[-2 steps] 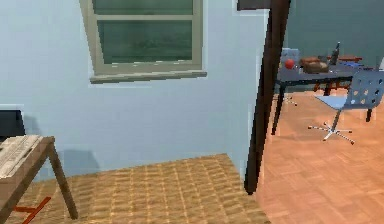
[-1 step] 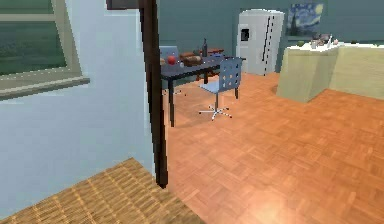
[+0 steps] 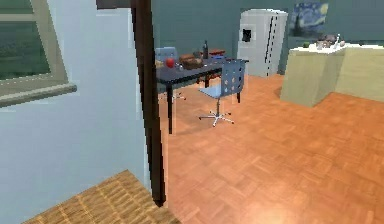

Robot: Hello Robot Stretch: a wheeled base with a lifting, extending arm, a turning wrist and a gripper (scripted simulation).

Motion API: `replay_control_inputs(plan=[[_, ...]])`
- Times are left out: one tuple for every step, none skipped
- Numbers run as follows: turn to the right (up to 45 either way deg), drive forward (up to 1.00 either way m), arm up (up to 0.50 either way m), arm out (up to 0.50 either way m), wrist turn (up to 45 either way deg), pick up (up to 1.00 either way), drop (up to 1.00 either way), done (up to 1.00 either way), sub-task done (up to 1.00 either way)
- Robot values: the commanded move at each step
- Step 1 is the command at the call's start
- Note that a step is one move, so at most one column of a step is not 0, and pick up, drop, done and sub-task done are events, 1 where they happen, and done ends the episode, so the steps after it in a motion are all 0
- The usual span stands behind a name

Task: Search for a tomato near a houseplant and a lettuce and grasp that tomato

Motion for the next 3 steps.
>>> replay_control_inputs(plan=[[45.0,0.00,0.00,0.00,0.0,0.00,0.00,0.00,0.00],[9.0,0.00,0.00,0.00,0.0,0.00,0.00,0.00,0.00],[0.0,1.00,0.00,0.00,0.0,0.00,0.00,0.00,0.00]])
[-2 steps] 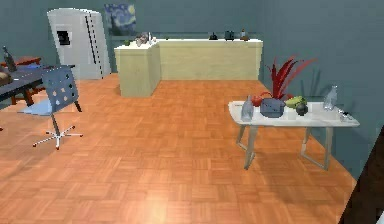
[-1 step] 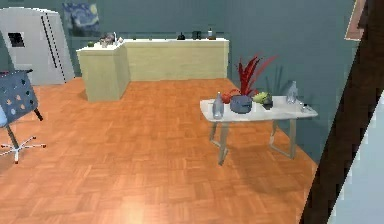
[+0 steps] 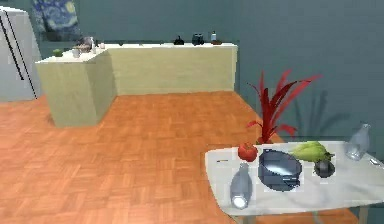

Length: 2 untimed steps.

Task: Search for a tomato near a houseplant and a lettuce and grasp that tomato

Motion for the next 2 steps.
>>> replay_control_inputs(plan=[[6.0,0.00,0.00,0.00,0.0,0.00,0.00,0.00,0.00],[0.0,0.25,0.00,0.00,0.0,0.00,0.00,0.00,0.00]])
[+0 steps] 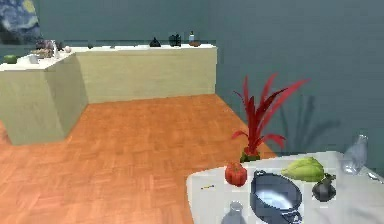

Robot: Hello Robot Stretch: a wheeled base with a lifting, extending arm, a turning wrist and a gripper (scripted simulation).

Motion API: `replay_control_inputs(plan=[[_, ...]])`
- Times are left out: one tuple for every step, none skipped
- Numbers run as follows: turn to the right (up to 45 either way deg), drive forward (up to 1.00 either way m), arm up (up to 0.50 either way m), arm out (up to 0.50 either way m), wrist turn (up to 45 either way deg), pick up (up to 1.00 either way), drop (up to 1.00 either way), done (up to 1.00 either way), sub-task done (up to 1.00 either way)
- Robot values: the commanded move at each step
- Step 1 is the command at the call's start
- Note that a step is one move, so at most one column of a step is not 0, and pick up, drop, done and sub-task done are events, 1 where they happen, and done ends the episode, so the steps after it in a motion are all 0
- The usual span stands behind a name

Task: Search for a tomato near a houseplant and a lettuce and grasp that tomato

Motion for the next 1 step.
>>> replay_control_inputs(plan=[[-45.0,0.00,0.00,0.00,0.0,0.00,0.00,0.00,0.00]])
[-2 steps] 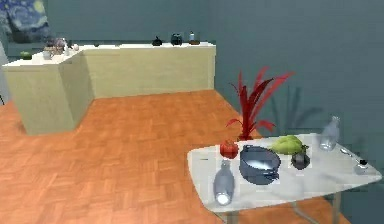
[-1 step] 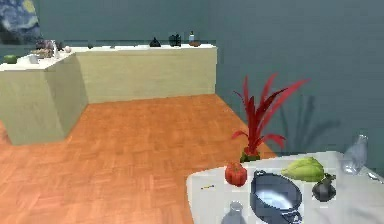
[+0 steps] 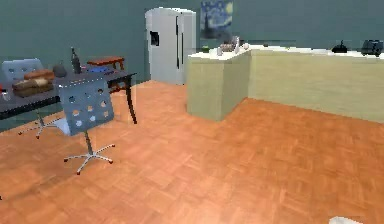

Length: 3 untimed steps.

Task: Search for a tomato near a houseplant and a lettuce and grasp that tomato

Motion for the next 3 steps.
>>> replay_control_inputs(plan=[[-30.0,0.00,0.00,0.00,0.0,0.00,0.00,0.00,0.00],[0.0,0.65,0.00,0.00,0.0,0.00,0.00,0.00,0.00],[45.0,0.00,0.00,0.00,0.0,0.00,0.00,0.00,0.00]])
